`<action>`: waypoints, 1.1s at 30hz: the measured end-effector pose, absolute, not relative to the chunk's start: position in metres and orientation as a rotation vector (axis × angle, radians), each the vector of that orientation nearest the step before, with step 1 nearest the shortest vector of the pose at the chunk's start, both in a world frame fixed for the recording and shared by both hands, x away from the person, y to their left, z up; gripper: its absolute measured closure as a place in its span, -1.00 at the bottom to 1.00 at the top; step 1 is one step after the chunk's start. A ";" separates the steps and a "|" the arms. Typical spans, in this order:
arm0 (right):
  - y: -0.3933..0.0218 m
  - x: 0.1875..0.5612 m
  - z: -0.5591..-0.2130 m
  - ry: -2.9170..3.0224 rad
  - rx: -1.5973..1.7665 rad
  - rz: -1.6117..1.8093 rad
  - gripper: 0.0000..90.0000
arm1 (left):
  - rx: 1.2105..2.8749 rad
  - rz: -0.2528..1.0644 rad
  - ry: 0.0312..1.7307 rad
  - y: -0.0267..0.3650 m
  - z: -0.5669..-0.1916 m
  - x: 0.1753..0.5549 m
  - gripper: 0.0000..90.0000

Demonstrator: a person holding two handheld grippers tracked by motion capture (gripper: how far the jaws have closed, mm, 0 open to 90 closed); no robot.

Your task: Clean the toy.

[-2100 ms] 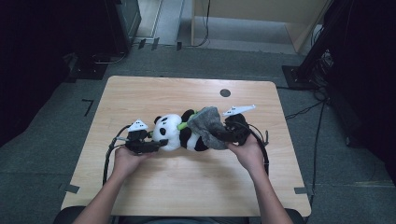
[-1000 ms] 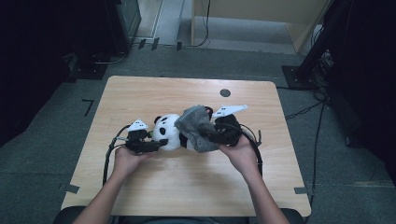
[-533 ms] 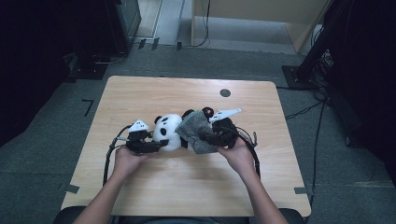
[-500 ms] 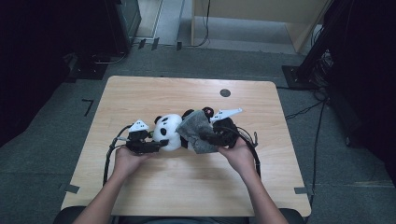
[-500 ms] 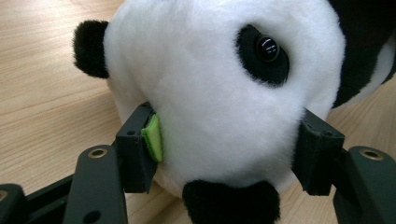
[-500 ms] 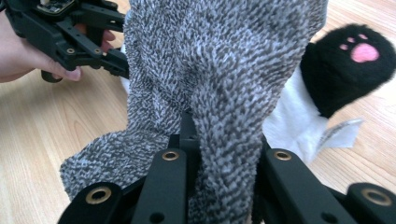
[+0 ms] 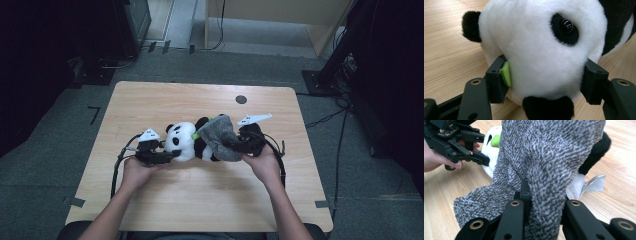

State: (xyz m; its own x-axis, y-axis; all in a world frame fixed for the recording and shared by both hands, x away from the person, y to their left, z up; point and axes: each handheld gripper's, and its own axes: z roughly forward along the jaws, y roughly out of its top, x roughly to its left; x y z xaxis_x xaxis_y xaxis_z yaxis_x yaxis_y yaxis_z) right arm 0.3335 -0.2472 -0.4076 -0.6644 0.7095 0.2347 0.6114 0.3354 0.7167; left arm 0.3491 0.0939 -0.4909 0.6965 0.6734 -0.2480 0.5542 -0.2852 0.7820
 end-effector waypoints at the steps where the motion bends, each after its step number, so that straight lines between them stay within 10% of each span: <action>1: -0.248 0.334 -0.408 2.462 1.229 1.243 0.73 | 1.967 0.160 0.947 0.094 -0.491 0.349 -0.23; 20: -0.282 0.333 -0.392 2.333 1.333 1.230 0.74 | 1.957 0.150 0.958 0.096 -0.491 0.350 -0.24; 33: -0.193 0.333 -0.373 2.456 1.130 1.308 0.74 | 1.955 0.152 0.961 0.096 -0.491 0.350 -0.23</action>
